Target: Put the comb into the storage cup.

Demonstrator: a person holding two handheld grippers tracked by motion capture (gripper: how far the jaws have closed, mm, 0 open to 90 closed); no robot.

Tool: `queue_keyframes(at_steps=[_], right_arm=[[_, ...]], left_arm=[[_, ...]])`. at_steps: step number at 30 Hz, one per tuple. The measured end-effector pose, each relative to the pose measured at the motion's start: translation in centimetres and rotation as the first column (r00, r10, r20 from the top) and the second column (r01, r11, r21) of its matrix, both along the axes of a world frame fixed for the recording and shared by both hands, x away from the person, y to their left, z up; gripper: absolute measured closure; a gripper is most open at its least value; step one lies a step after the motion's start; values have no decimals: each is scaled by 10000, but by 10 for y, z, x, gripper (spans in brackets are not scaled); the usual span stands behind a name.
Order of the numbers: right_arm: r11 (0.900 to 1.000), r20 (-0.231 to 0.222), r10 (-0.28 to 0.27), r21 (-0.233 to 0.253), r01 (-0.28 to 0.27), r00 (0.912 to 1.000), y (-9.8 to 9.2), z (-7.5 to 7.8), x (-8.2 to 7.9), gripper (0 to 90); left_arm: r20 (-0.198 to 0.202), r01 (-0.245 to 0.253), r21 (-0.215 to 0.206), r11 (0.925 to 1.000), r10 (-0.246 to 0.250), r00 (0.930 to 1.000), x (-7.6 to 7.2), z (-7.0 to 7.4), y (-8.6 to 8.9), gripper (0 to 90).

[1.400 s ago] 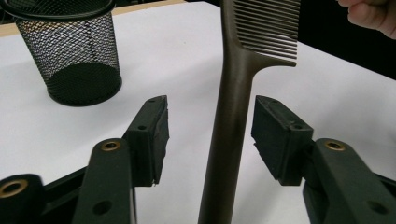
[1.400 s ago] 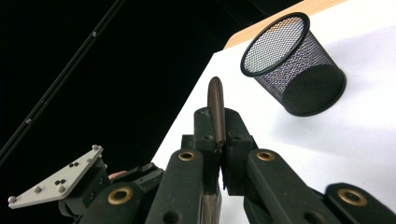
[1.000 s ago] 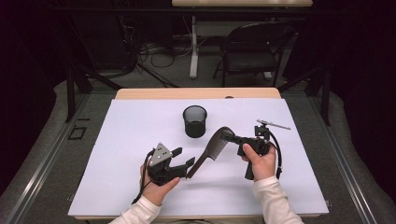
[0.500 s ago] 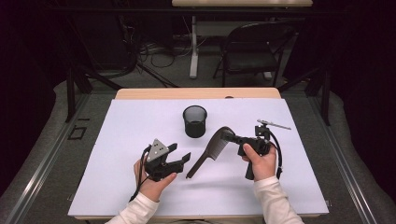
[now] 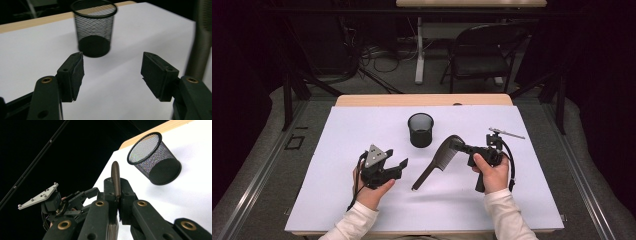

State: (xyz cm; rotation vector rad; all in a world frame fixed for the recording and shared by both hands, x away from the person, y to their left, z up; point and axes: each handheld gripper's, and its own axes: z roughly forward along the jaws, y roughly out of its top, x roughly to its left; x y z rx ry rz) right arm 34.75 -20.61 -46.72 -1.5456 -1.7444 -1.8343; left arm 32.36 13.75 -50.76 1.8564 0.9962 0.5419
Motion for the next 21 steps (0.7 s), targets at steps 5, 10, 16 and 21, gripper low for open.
queue_keyframes(at_steps=[5,10,16,21], right_arm=[[10000,70,-39,-25,39,10000,-1,0,0,873],[9999,123,-109,-11,109,9999,-2,1,-1,873],[9999,189,-152,-10,152,9997,-4,2,-1,873],[9999,237,-165,-18,166,9996,-4,2,-1,873]], left_arm=[[-190,-245,-174,9995,242,9995,7,0,11,295],[-19,-396,-506,9979,396,9992,10,4,21,248],[59,-411,-747,9964,417,9991,12,7,28,205],[121,-379,-797,9961,390,9992,12,8,30,167]])
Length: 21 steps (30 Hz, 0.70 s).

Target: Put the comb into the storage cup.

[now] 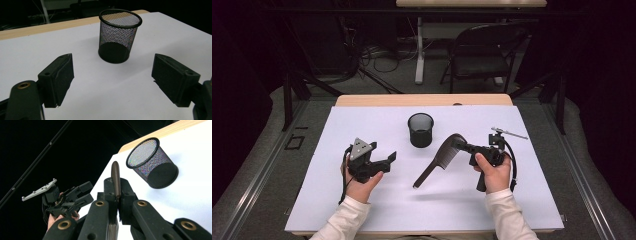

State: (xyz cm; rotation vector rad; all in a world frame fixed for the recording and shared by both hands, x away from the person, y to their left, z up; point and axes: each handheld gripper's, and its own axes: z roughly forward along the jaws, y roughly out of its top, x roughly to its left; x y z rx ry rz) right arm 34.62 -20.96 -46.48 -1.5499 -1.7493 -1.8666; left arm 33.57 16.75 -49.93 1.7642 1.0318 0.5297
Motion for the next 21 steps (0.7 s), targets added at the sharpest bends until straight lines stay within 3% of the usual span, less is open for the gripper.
queue_keyframes(at_steps=[21], right_arm=[[9998,286,-198,49,197,9994,-2,2,-1,873]], left_arm=[[322,200,-53,9998,-198,9993,-4,5,7,156]])
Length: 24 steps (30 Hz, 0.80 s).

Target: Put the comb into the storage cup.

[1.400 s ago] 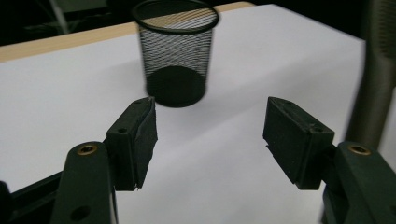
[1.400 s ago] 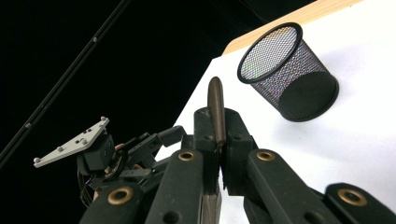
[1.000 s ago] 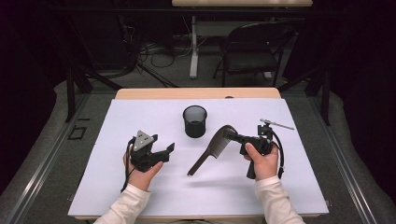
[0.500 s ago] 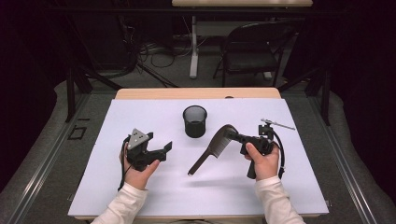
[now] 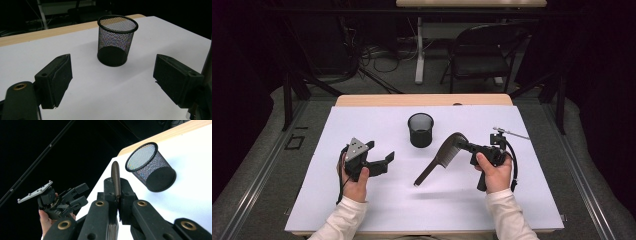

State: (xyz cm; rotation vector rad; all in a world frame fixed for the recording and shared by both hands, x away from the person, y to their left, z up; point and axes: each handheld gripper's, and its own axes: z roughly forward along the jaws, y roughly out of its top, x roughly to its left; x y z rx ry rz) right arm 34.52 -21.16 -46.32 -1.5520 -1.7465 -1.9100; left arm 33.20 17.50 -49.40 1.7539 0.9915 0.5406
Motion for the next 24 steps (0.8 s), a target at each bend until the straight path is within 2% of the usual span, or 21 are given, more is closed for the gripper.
queue_keyframes(at_steps=[7,22,24], right_arm=[[9998,266,-124,-121,127,9996,-1,2,-2,873],[9987,762,-504,-52,509,9958,-4,3,-3,873],[9983,813,-515,-220,534,9954,-5,4,-3,873]], left_arm=[[-94,-56,13,10000,56,9999,1,-1,3,156],[-95,27,-14,10000,-27,10000,2,0,5,156],[-83,73,-16,10000,-73,9999,1,0,5,156]])
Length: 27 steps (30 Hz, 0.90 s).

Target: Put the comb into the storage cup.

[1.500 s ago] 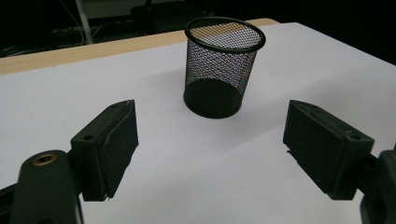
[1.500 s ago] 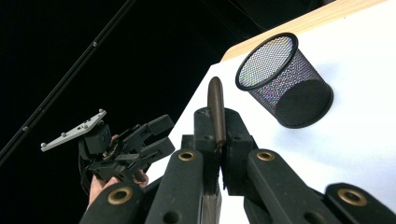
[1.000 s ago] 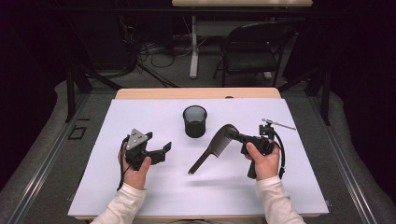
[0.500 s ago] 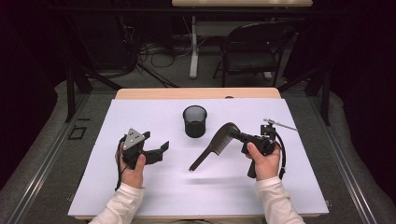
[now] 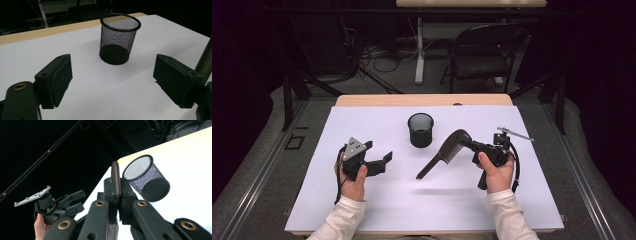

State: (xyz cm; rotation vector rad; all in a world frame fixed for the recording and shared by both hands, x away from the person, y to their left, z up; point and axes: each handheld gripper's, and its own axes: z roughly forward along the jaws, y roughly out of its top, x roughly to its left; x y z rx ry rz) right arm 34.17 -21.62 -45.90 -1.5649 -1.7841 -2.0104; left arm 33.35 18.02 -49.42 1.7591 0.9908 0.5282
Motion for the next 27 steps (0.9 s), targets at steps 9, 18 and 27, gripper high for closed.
queue_keyframes(at_steps=[9,18,27], right_arm=[[9981,360,-265,-552,285,9990,1,8,1,873],[9946,652,-387,-940,447,9971,6,8,5,873],[9898,828,-559,-1259,661,9950,6,13,9,873]], left_arm=[[-32,-104,-217,9997,103,9999,0,2,6,156],[-66,-180,-266,9995,179,9998,1,2,10,156],[-83,-122,-267,9996,120,9999,0,2,9,156]])
